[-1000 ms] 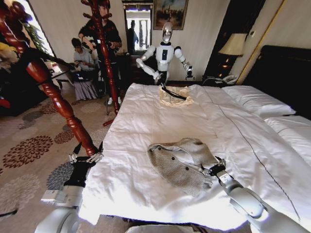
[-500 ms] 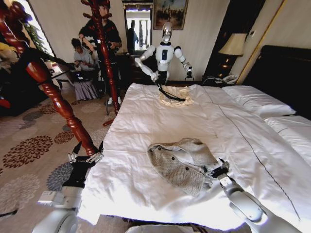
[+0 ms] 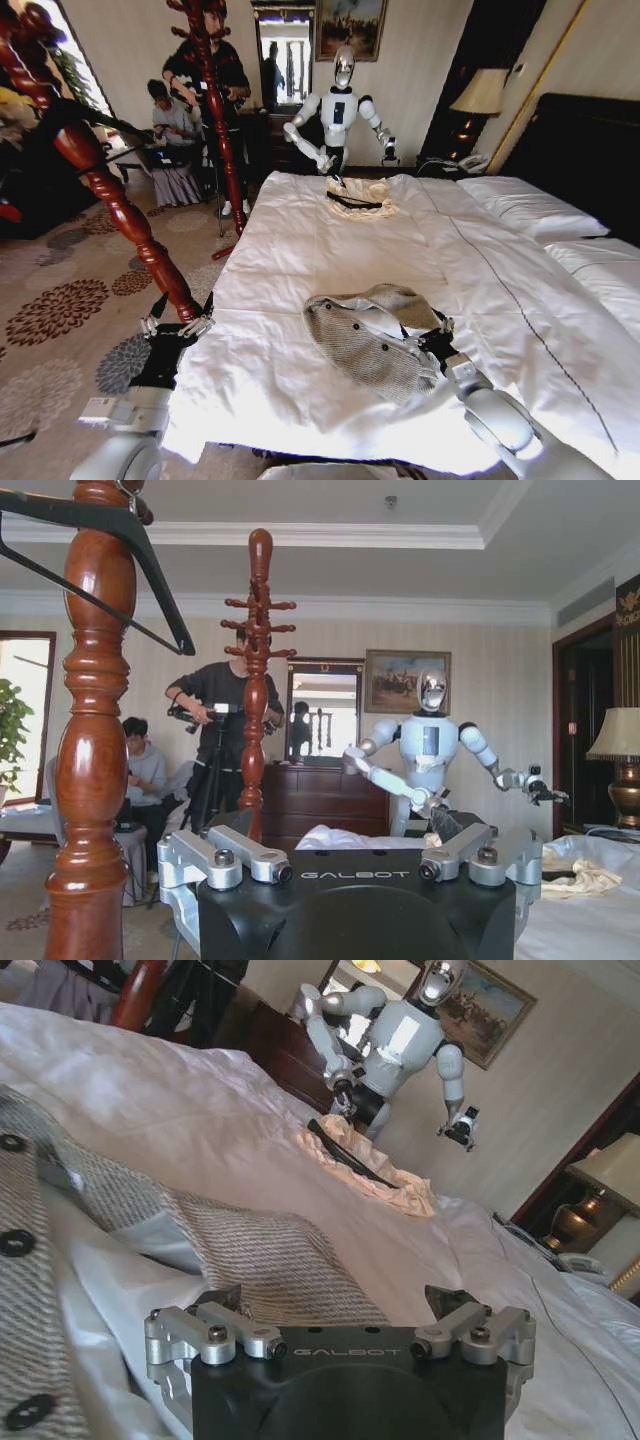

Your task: Pick up the clothes from the bed and hang them on the clothes hanger.

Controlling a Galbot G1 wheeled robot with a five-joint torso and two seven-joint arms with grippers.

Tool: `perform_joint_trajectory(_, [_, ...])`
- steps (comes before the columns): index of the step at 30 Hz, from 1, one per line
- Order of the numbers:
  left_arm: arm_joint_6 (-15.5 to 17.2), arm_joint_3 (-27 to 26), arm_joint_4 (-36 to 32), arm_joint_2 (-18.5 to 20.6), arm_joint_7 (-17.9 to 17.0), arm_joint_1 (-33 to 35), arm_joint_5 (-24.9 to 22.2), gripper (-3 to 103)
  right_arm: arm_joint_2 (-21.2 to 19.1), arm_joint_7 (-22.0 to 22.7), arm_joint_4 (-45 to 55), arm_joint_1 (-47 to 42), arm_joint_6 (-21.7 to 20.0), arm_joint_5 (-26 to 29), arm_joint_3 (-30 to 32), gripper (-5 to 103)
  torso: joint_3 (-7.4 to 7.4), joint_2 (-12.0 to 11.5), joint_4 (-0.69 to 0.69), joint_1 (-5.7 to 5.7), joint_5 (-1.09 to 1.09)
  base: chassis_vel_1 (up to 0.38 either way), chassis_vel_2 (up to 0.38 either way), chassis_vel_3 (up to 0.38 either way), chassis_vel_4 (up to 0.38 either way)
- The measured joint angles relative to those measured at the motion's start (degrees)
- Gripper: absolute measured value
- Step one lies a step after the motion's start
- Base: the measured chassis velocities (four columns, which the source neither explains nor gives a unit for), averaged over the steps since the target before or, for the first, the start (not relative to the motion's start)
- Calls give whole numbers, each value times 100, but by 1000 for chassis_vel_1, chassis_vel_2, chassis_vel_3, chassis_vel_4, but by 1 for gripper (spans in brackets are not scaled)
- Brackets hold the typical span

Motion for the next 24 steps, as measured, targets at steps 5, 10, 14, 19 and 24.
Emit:
perform_joint_trajectory(5, [-6, 5, -7, -17, 3, 15, 23, 100, -15, 33, -293, 201, 1, 84, -5, 100, 0, 0, 0, 0, 2, 0, 0, 0, 0])
perform_joint_trajectory(10, [-10, -21, -9, -17, 4, 18, 23, 100, -151, 26, -294, 148, 10, 222, -17, 100, 0, 0, -1, 0, 0, 0, 0, 0, 0])
perform_joint_trajectory(14, [-11, -15, 9, -48, 4, 1, 35, 100, -188, 14, -173, 24, 41, 177, -16, 100, 0, 0, -1, 0, 1, 0, 0, 0, 0])
perform_joint_trajectory(19, [-11, 4, 44, -68, 4, -27, 57, 100, -189, -13, -46, -123, 158, 163, -45, 100, 0, 0, -1, 0, 0, 0, 0, 0, 0])
perform_joint_trajectory(24, [-11, 21, 54, -87, 3, -34, 82, 100, -195, -375, 101, -344, 388, 277, -78, 100, 0, 0, -1, 0, 0, 0, 0, 0, 0])
